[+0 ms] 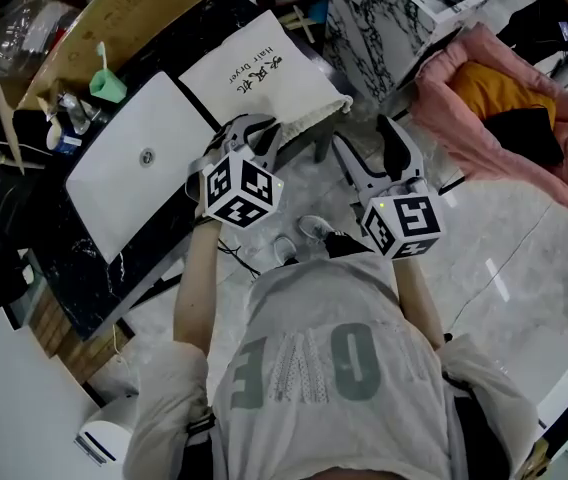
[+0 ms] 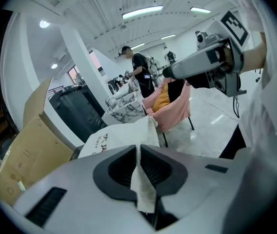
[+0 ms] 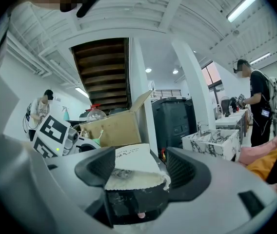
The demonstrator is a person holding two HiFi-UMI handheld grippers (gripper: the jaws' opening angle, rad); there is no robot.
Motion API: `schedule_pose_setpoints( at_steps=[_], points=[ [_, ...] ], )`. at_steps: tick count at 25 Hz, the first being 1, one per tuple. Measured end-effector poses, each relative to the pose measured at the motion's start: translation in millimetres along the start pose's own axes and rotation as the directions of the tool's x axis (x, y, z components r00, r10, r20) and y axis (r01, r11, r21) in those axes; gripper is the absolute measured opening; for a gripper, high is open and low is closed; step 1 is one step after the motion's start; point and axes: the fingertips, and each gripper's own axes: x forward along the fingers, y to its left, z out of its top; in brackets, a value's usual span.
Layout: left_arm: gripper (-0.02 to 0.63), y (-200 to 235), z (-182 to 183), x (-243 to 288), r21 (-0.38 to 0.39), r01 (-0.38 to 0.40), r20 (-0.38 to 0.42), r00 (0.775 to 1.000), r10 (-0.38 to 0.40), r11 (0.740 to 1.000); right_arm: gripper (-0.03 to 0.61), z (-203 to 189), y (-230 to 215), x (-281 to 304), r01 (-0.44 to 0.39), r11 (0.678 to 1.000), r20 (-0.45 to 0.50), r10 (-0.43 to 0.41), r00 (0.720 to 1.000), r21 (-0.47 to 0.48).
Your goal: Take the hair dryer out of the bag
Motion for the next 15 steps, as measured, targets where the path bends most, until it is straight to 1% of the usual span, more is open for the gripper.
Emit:
schedule_pose_setpoints(
  at_steps=[4,6,8,12,15],
  points=[
    [0.048,25.7,13.8,-10.2,-0.078,-0.038,0.043,0.998,0.041,0.996,0.334,1.8,4.9,5.0,-0.023,1.000,-0.001,0.023,1.000,0.000],
    [0.048,41.0,23.2,-16.6,-0.122,-0.063,0.069,0.995,0.071,0.991,0.334,1.5,9.7,8.1,-0.045,0.999,-0.007,0.045,0.999,0.007],
    [0.048,54.0,30.2,-21.9,-0.149,-0.085,0.086,0.991,0.099,0.985,0.334,-1.1,16.9,11.1,-0.073,0.997,-0.017,0.073,0.997,0.019],
    [0.046,68.2,37.1,-28.5,-0.162,-0.107,0.102,0.987,0.124,0.981,0.333,-5.0,30.1,14.6,-0.113,0.992,-0.035,0.115,0.993,0.052],
    [0.046,71.6,39.8,-30.0,-0.159,-0.109,0.104,0.986,0.127,0.981,0.333,-4.3,32.2,16.9,-0.121,0.991,-0.043,0.124,0.991,0.054]
  ],
)
